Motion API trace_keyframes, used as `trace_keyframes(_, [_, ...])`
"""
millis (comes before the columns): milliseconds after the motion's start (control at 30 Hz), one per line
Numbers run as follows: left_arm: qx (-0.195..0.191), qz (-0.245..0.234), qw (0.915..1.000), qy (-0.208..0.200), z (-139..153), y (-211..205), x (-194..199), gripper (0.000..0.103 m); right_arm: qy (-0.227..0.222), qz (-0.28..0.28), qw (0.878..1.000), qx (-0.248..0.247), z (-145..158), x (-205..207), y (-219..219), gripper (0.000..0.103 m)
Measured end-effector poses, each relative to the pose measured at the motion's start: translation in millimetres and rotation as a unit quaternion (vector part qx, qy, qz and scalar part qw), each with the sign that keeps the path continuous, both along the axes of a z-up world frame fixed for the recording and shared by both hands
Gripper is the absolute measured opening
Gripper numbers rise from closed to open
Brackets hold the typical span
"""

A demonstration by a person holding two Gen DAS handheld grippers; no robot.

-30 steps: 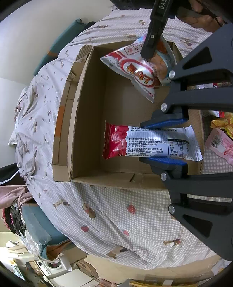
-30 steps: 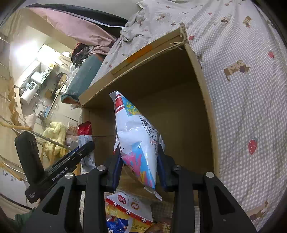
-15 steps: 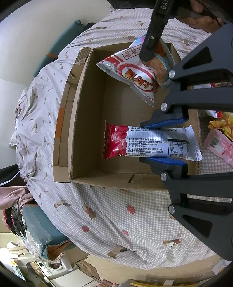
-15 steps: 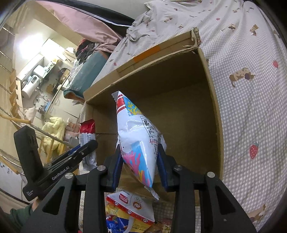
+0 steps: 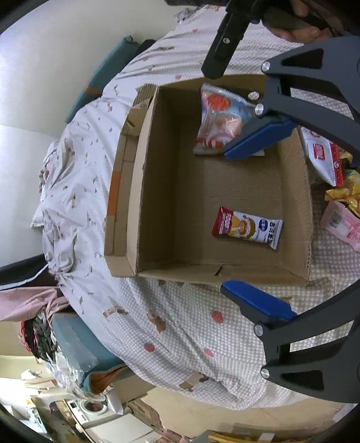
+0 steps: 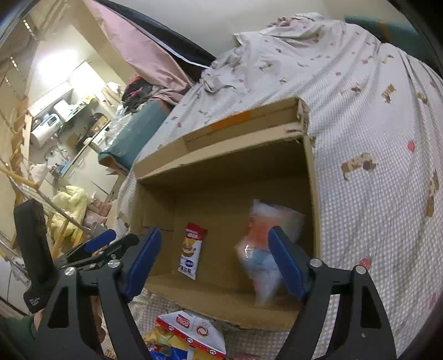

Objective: Organize snacks
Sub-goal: 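Open the left tool dropping the bar while the right tool drops the bag into the box, then grasp the blue-and-white bag from the pile with the right tool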

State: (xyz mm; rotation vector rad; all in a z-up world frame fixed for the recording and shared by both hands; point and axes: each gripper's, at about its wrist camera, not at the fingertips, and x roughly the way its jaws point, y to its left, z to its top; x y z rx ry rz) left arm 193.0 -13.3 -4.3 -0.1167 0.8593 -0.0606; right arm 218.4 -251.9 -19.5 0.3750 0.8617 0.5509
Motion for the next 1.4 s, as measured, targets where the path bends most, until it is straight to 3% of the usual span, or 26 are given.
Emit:
trace_keyframes(367, [-0.025, 0.014, 0.9996, 0.0, 7, 14, -13, 0.087, -0.014, -0.006, 1.0, -0.014, 15, -13, 0, 0.083])
trace_keyframes(533, [-0.012, 0.02, 0.9995, -0.022, 20, 19, -26, 0.094, -0.032, -0.02, 0.999, -0.024, 28, -30, -8, 0.091])
trace_keyframes(667, [-0.008, 0.019, 0.9992, -0.034, 31, 21, -38, 0.099, -0.045, -0.036, 0.998, -0.03, 39, -44, -15, 0.103])
trace_keyframes(833, [-0.005, 0.02, 0.9991, -0.037, 39, 25, -56, 0.099, -0.05, -0.038, 0.997, -0.049, 41, -70, -20, 0.103])
trace_keyframes(1167, [0.01, 0.028, 0.9993, -0.022, 39, 29, -97, 0.099, -0.035, -0.036, 0.997, -0.062, 38, -105, -20, 0.103])
trace_keyframes(1400, [0.019, 0.037, 0.999, 0.013, 23, 34, -120, 0.099, -0.023, -0.033, 0.997, -0.064, 30, -124, -19, 0.103])
